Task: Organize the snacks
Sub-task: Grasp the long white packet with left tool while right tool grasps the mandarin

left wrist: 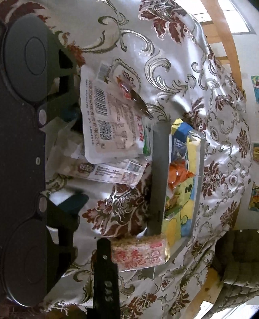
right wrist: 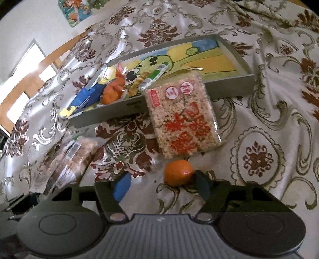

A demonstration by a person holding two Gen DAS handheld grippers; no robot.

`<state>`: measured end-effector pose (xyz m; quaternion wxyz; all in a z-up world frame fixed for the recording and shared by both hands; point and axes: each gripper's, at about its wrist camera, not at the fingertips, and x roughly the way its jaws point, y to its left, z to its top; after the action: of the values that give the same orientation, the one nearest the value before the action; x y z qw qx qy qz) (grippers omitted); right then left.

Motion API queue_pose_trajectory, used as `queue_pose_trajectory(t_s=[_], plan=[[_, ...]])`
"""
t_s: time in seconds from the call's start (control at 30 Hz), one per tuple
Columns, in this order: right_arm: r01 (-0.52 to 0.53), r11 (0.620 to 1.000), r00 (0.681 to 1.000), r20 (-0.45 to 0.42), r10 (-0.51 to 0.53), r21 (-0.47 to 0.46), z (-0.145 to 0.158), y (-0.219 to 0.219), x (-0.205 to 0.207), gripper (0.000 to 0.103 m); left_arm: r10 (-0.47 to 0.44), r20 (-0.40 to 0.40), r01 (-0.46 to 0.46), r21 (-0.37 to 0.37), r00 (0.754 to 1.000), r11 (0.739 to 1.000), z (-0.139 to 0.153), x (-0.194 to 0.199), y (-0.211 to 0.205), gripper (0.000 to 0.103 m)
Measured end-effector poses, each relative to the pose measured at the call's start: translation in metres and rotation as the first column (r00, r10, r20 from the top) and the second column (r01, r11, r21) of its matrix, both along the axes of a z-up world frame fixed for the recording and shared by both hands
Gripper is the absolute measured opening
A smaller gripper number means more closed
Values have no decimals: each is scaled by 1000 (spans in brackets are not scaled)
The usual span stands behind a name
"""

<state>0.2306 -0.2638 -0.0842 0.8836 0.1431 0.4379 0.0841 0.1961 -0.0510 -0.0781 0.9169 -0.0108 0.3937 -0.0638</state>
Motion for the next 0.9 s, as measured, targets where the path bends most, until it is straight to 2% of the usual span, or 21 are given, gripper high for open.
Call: queue_pose_trajectory(t_s=[0.03,0.1,0.13,0.27,0.47,0.57,0.7,0.9], plan=[[-8,1000,1000,-4,8,-3,-1,2,0,60,-7,1,7,-4,1000,1000,0,0,0,61],[-18,1000,1000,-12,18,-20,-4,6,0,60,-30,7,30,-11,1000,999,-1,0,-3,54],[-22,999,1000,-9,21,-32,-4,7,0,60,-41,12,41,-7,999,999,-1,0,-6,53],[-14,1000,1000,-4,14,-28,-6,7,1,58,-68,27,67,9,997,998,-3,-1,-14,52],[-2,1000,1000,1,2,-21,-8,5,3,55,-56,34,57,-13,998,998,-5,6,-17,52],[15,1000,1000,2,-15,-4,-10,2,4,51,-43,38,44,-27,998,999,-6,9,-17,52],[33,999,999,-3,-33,-9,-10,1,3,37,-34,38,36,-44,999,998,-7,12,-16,54],[10,998,1000,9,-10,-58,-10,9,0,36,-32,46,35,-67,998,997,-7,11,-13,47]])
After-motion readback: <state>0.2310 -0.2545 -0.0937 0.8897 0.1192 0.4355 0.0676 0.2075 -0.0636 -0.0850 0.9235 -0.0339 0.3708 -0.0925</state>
